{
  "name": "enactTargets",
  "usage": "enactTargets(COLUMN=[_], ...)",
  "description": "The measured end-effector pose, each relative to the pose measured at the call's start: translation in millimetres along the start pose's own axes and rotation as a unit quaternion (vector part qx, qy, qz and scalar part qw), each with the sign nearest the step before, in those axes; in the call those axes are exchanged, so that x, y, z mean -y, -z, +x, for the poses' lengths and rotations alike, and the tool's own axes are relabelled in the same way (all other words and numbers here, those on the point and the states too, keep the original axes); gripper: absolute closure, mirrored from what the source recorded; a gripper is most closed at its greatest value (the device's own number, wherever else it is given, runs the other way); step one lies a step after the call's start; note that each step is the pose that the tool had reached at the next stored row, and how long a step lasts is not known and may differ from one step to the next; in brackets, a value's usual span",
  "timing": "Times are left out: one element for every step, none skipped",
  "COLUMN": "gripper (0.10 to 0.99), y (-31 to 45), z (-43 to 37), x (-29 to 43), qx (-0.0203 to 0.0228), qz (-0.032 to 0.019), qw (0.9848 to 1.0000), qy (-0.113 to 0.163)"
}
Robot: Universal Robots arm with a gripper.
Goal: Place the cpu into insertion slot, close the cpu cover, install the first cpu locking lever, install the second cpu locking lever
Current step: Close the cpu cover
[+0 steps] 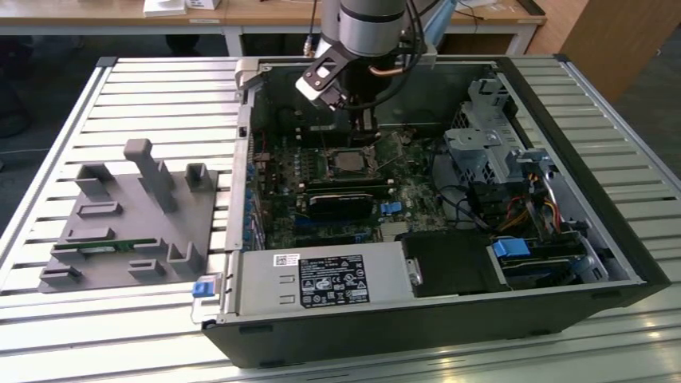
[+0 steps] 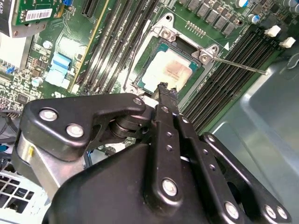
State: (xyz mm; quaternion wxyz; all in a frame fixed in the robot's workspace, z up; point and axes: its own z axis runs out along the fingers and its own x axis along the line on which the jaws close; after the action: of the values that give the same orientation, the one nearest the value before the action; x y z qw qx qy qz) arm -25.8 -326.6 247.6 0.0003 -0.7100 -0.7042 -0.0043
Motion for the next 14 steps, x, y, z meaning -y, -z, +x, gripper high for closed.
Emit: enactTargets(gripper=[0.980,0.980,0.980,0.980,0.980,0.980,0.980,0.980,0.980,0.980,0.980,0.980,0.980,0.980], y=[0.0,0.1,0.1,0.0,0.0,0.0,0.0,0.1,0.6,1.4,2.4,3.7,4.8,5.5], z=[0.0,0.0,0.0,0.0,0.0,0.0,0.0,0.1,0.1,0.1,0.1,0.1,0.1,0.1], x=[-0.8,-1.7,-2.6,-3.6,-4.6,-5.7,-6.6,-6.9,-6.9,-6.9,-7.0,-7.0,-7.1,-7.3], qx=[0.0000,0.0001,0.0001,0.0000,0.0000,0.0001,0.0001,0.0000,0.0002,0.0001,0.0000,0.0000,0.0001,0.0000], qz=[0.0000,0.0000,0.0000,0.0000,0.0000,0.0000,0.0000,0.0000,0.0001,0.0001,0.0000,0.0000,0.0000,0.0000], qw=[1.0000,1.0000,1.0000,1.0000,1.0000,1.0000,1.0000,1.0000,1.0000,1.0000,1.0000,1.0000,1.0000,1.0000], qy=[0.000,0.000,0.000,0.000,0.000,0.000,0.000,0.000,0.000,0.000,0.000,0.000,0.000,0.000])
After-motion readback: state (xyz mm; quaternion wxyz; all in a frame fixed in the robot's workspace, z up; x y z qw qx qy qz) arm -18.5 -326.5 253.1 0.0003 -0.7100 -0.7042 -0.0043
